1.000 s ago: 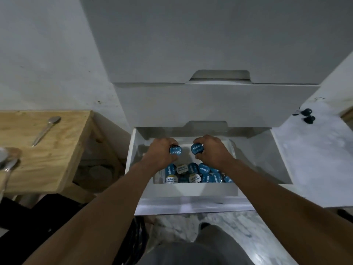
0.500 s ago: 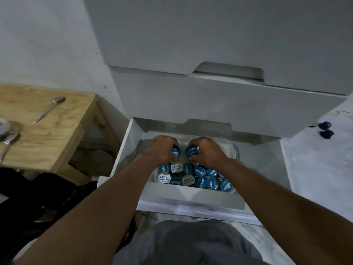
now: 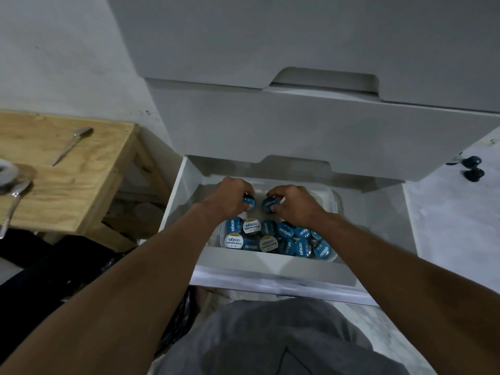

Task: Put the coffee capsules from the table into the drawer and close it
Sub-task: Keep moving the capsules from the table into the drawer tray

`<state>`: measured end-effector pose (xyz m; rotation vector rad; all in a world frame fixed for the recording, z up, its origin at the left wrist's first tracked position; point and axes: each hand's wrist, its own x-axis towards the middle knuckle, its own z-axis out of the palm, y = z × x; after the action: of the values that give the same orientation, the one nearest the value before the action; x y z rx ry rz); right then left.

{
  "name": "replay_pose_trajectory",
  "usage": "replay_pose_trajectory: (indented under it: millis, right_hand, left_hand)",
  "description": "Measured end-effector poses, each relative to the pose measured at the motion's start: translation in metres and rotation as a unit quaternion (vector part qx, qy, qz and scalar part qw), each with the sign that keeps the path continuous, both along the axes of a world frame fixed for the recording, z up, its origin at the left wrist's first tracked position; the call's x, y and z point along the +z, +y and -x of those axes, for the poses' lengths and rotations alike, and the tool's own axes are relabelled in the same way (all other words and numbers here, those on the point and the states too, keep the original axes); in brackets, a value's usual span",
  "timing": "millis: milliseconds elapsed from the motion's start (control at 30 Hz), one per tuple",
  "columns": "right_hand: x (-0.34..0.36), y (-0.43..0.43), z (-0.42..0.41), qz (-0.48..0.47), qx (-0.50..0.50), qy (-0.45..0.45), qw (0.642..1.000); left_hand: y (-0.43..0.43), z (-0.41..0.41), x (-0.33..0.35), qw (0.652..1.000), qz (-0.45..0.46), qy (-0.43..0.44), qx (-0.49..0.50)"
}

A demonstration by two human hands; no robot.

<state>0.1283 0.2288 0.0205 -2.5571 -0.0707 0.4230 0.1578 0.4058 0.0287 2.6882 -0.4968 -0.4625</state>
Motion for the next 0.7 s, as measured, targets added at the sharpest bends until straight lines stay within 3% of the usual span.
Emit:
replay_pose_trajectory:
  millis: [333,700]
  right_hand:
    - [0.001,0.013,0.003,-0.020,-0.004,0.000,1.000]
    - [0.005,0.033,0.006,-0.037,0.020,0.008,0.999]
  left_hand:
    - [0.008,0.002,0.003,0.997,-0.069,-0.038,-0.021]
    - [0.027,0.006,0.005,0.997,-0.081,0.003,-0.020]
